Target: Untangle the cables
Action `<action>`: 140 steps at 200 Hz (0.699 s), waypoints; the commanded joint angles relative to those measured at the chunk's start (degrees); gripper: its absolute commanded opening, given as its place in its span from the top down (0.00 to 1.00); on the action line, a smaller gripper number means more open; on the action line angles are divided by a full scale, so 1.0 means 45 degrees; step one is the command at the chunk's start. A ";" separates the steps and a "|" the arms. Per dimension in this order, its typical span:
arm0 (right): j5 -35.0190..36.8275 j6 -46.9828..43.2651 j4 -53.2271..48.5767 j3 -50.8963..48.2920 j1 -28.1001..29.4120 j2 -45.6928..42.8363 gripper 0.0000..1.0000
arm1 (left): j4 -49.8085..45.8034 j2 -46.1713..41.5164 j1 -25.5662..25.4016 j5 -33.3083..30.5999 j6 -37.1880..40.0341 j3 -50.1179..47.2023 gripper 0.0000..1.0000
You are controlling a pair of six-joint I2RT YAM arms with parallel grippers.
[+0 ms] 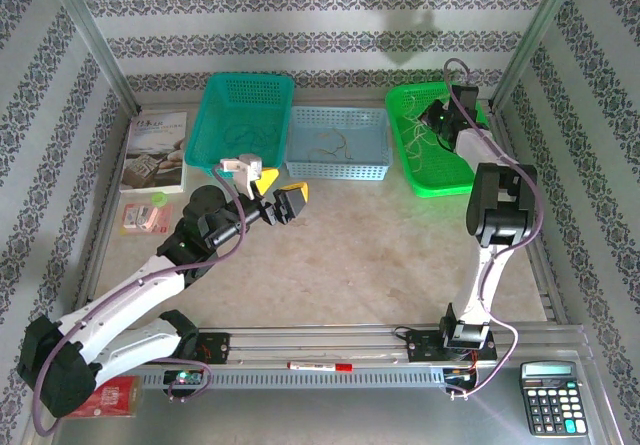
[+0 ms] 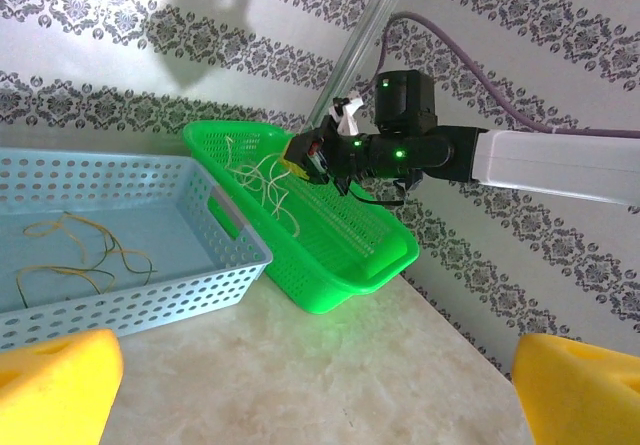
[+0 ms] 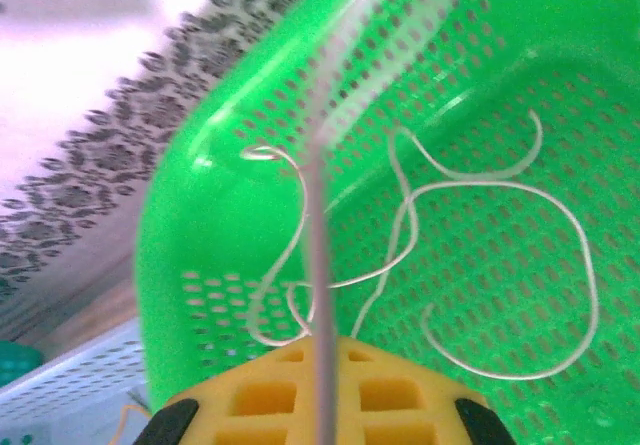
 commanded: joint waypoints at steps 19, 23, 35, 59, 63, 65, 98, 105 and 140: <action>0.0002 0.0029 0.0432 -0.1383 -0.0221 -0.0502 1.00 | 0.0398 -0.0542 0.0128 0.0127 -0.0297 -0.0099 0.00; 0.0016 0.0071 0.0486 -0.1513 -0.0242 -0.0543 1.00 | 0.0356 -0.0576 0.0128 0.0126 -0.0308 -0.0102 0.00; 0.0093 0.0141 0.0592 -0.1839 -0.0318 -0.0638 1.00 | 0.0249 -0.0702 0.0118 0.0093 -0.0316 -0.0138 0.00; 0.0091 0.0016 0.0426 -0.2181 -0.0448 -0.1024 0.53 | 0.0026 -0.0959 0.0128 -0.0025 -0.0335 -0.0210 0.00; 0.0128 -0.0061 0.0378 -0.2236 -0.0448 -0.1173 0.46 | -0.0043 -0.0984 0.0128 -0.0035 -0.0323 -0.0199 0.00; 0.0133 -0.0077 0.0367 -0.2285 -0.0443 -0.1245 0.42 | -0.0081 -0.1014 0.0128 -0.0041 -0.0318 -0.0197 0.00; 0.0466 -0.0177 0.0344 -0.3431 -0.0378 -0.3343 0.06 | -0.1336 -0.1199 0.0145 -0.0244 -0.0018 0.0215 0.00; 0.0514 -0.0207 0.0333 -0.3714 -0.0324 -0.3838 0.02 | -0.1660 -0.1216 0.0147 -0.0335 0.0031 0.0327 0.00; 0.0879 -0.0462 0.0269 -0.5599 0.0031 -0.6725 0.02 | -0.3260 -0.1609 0.0225 -0.2055 0.0393 0.0413 0.00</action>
